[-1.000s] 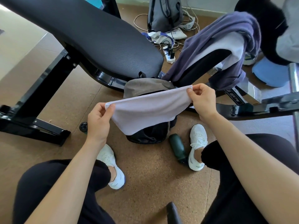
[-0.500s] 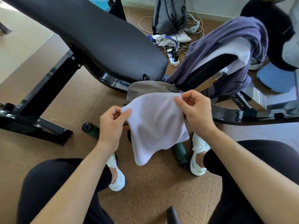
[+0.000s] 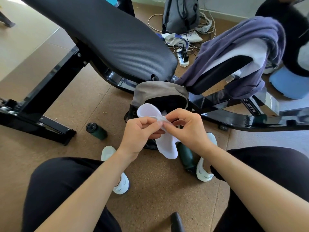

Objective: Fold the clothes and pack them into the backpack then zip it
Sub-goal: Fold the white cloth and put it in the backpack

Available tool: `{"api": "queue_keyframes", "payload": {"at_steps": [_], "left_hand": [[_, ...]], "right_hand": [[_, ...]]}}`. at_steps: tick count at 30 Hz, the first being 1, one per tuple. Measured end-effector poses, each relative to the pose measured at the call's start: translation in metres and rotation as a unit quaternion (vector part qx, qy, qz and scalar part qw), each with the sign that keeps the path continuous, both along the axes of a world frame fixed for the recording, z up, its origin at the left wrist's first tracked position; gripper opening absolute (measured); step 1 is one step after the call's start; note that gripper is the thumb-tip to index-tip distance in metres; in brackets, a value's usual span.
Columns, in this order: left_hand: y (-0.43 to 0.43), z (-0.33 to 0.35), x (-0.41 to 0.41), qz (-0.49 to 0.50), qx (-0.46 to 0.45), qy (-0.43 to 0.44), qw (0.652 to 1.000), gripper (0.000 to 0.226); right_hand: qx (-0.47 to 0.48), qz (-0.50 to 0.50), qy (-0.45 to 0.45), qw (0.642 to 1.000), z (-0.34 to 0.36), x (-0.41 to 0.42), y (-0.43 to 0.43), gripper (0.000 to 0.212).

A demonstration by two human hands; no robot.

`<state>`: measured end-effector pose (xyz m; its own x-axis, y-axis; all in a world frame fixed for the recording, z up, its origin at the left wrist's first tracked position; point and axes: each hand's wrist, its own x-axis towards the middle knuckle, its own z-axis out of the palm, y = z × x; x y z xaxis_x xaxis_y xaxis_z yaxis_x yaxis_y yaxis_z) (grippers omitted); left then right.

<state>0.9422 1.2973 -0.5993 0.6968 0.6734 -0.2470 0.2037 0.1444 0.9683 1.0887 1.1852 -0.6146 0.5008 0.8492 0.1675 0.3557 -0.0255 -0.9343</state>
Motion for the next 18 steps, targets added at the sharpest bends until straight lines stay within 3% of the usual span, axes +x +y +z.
{"api": "queue_keyframes", "payload": {"at_steps": [4,7,10,13,17,18], "left_hand": [[0.001,0.002,-0.003,-0.046,-0.051,-0.018,0.997,0.03],[0.001,0.002,-0.003,-0.06,-0.036,-0.014,0.997,0.03],[0.008,0.002,-0.008,0.002,0.084,-0.022,0.996,0.024],[0.032,0.0,-0.02,0.059,0.252,-0.035,0.965,0.022],[0.06,-0.015,-0.029,-0.102,0.288,0.077,0.949,0.109],[0.06,-0.019,-0.028,-0.14,0.282,0.104,0.943,0.123]], "right_hand": [[-0.03,0.018,-0.087,0.996,-0.004,-0.001,0.002,0.039],[-0.005,0.002,-0.071,0.997,-0.004,0.002,0.004,0.024],[-0.018,0.003,-0.005,1.0,-0.001,0.011,0.003,0.012],[-0.023,0.02,0.027,0.999,0.003,0.02,0.0,0.011],[-0.031,0.047,0.046,0.997,0.009,0.029,-0.004,0.012],[-0.032,0.052,0.052,0.997,0.011,0.032,-0.006,0.012]]}}
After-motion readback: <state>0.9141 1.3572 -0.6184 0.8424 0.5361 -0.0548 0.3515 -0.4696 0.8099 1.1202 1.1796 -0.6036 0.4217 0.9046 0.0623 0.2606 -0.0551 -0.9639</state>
